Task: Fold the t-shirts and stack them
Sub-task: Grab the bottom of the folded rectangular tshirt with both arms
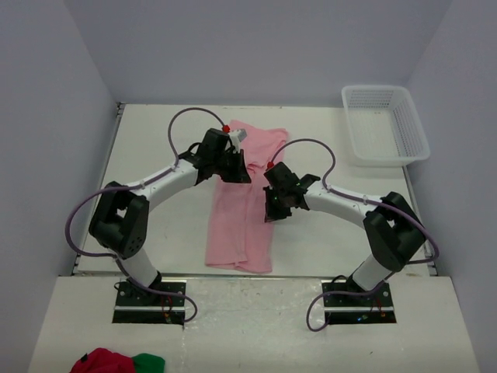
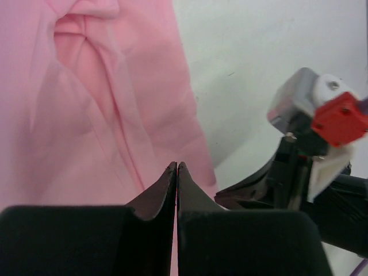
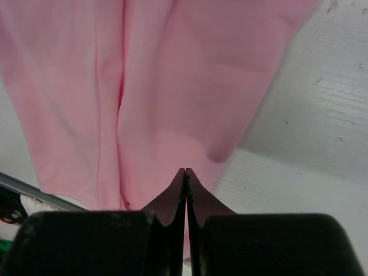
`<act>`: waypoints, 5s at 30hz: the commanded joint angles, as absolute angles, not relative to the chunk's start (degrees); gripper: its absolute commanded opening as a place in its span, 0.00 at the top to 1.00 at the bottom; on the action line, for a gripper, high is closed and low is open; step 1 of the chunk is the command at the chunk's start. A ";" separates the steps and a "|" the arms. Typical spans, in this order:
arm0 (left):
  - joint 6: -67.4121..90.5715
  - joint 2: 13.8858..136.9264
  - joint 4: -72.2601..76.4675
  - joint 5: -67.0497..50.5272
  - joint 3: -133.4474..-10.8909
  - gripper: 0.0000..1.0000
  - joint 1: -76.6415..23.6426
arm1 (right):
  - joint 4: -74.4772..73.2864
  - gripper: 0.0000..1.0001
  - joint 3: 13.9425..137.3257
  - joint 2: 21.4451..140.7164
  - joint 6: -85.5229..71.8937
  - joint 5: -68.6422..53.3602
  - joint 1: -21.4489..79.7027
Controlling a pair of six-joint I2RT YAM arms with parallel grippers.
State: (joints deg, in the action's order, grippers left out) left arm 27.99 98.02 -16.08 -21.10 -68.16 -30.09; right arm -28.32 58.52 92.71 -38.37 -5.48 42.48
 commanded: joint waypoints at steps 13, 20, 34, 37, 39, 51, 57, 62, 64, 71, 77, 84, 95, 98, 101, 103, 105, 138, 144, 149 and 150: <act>31.02 112.67 -6.86 -33.31 -76.20 1.00 -33.92 | -26.28 1.00 56.87 94.84 -38.23 -6.42 40.26; 30.32 120.58 -6.24 -32.78 -79.71 1.00 -34.10 | -27.07 1.00 52.39 85.62 -39.20 -5.89 40.25; 30.23 132.70 -8.79 -33.66 -92.36 1.00 -34.01 | -31.82 0.96 48.78 72.86 -41.31 -4.75 40.25; 30.41 134.64 -9.40 -34.01 -94.82 1.00 -33.75 | -32.52 0.76 47.55 74.35 -42.53 -3.09 40.08; 30.59 135.00 -9.40 -34.28 -95.53 1.00 -33.58 | -32.69 0.71 46.15 74.44 -44.03 -1.59 40.08; 30.85 135.88 -9.40 -35.77 -97.56 1.00 -31.12 | -35.33 0.61 40.26 71.72 -51.33 5.54 40.17; 31.55 136.32 -8.44 -37.18 -97.73 1.00 -29.62 | -32.44 0.62 36.83 70.58 -52.03 3.43 40.08; 31.99 136.67 -8.17 -38.05 -98.26 1.00 -29.44 | -29.54 0.63 35.16 71.98 -51.86 2.11 40.17; 31.99 136.84 -7.91 -38.32 -98.26 1.00 -29.44 | -29.27 0.63 35.68 72.51 -51.59 1.94 40.17; 31.55 136.76 -8.35 -38.32 -98.09 1.00 -29.44 | -30.76 0.60 35.69 67.95 -51.24 3.17 40.25; 31.99 137.11 -8.09 -38.58 -98.00 1.00 -29.36 | -29.53 0.58 35.86 69.17 -50.45 2.03 40.25; 31.82 136.93 -8.09 -38.76 -97.73 1.00 -29.35 | -26.54 0.59 35.68 73.39 -50.01 1.23 40.25; 31.82 137.55 -8.00 -38.94 -98.00 1.00 -29.00 | -31.82 0.58 35.51 61.70 -50.28 1.76 40.78; 32.08 137.64 -7.65 -39.11 -97.74 1.00 -28.92 | -31.21 0.57 35.42 62.05 -49.66 1.84 40.78; 32.34 137.55 -7.56 -39.29 -97.73 1.00 -28.92 | -29.80 0.57 35.42 64.77 -49.48 1.41 40.96; 32.26 137.37 -7.65 -39.20 -97.73 1.00 -28.92 | -28.31 0.57 34.63 66.43 -49.39 0.88 40.87; 32.08 137.20 -7.82 -39.20 -97.91 1.00 -28.92 | -26.81 0.57 34.37 67.50 -49.48 0.62 40.78; 32.34 137.99 -7.47 -40.34 -98.70 1.00 -28.13 | -23.64 1.00 29.09 67.07 -54.84 -0.27 42.98; 32.25 138.16 -7.91 -40.08 -98.62 1.00 -27.69 | -24.87 1.00 28.74 64.69 -55.28 -0.09 43.24; 31.82 135.62 -7.73 -38.42 -96.07 1.00 -27.77 | -24.17 1.00 28.56 65.48 -55.02 -0.09 43.24; 31.38 134.66 -8.17 -37.63 -95.28 0.97 -27.77 | -23.82 1.00 28.39 66.17 -54.93 -0.17 43.24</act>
